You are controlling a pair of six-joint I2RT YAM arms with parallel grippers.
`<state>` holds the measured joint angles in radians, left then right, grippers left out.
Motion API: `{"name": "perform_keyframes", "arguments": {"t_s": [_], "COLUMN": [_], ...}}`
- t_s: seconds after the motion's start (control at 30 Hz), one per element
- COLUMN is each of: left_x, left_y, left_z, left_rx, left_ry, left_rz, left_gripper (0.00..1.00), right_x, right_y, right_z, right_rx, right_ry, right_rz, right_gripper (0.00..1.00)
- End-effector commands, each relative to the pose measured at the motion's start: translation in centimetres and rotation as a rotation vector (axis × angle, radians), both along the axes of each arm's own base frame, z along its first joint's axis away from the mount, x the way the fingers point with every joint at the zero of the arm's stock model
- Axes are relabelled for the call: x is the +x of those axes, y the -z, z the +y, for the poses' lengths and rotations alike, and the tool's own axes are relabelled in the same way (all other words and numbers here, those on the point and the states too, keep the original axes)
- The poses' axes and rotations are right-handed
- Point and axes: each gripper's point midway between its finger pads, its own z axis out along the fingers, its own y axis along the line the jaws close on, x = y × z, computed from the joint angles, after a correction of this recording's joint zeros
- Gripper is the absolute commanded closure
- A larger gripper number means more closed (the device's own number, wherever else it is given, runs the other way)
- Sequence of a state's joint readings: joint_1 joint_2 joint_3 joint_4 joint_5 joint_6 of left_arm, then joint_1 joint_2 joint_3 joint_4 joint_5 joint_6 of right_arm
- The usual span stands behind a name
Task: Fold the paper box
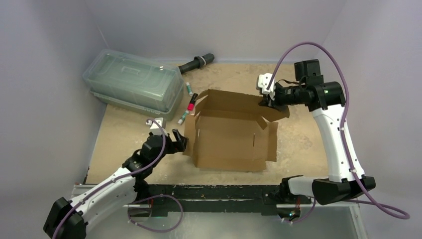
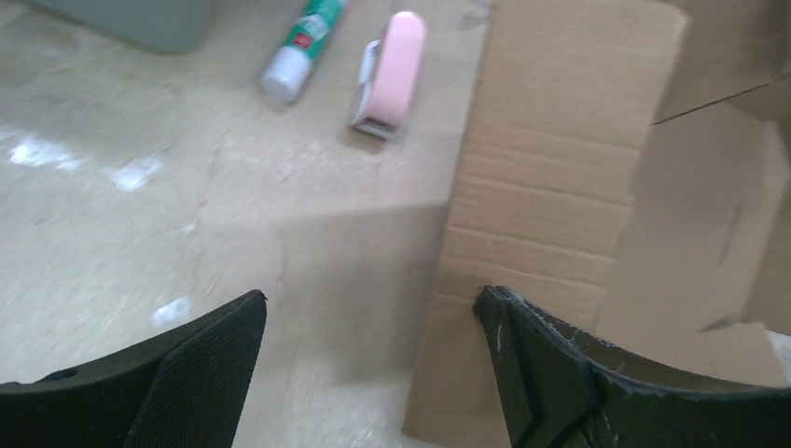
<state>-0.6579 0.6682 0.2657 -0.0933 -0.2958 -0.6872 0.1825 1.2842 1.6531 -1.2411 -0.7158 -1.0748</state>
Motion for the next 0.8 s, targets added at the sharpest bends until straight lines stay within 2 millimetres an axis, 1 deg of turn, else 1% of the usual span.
{"name": "perform_keyframes", "arguments": {"t_s": [0.0,0.07,0.2,0.27,0.37,0.43,0.53,0.63,0.77], "left_x": [1.6,1.5,1.0,0.8,0.3,-0.1,-0.3,-0.4,-0.5], "left_y": [-4.5,-4.3,-5.3,-5.9,-6.8,-7.3,-7.6,-7.5,-7.7], "left_z": [-4.3,-5.3,-6.6,-6.6,-6.1,-5.7,-5.3,-5.6,-6.3], "left_rx": [-0.199,-0.239,-0.323,-0.372,-0.444,-0.472,-0.477,-0.48,-0.502], "left_ry": [0.196,0.25,0.316,0.316,0.291,0.281,0.273,0.288,0.319], "left_rz": [-0.236,-0.232,-0.26,-0.268,-0.275,-0.283,-0.291,-0.281,-0.274], "left_gripper": [0.14,0.14,0.13,0.13,0.12,0.11,0.11,0.11,0.12], "right_x": [-0.3,-0.6,-0.5,-0.1,0.7,0.8,0.3,-0.2,-0.5], "right_y": [-1.7,-1.7,-1.7,-1.8,-2.2,-2.4,-2.5,-2.5,-1.3], "right_z": [0.9,1.0,0.8,0.7,0.0,-0.4,-0.2,0.1,-0.2], "right_rx": [0.045,0.048,0.043,0.043,0.039,0.039,0.047,0.064,0.036], "right_ry": [-0.054,-0.061,-0.053,-0.029,0.033,0.05,0.027,0.008,0.005], "right_rz": [-0.044,-0.04,-0.046,-0.052,-0.077,-0.086,-0.072,-0.056,-0.021], "right_gripper": [1.0,1.0,1.0,1.0,1.0,1.0,1.0,1.0,1.0]}}
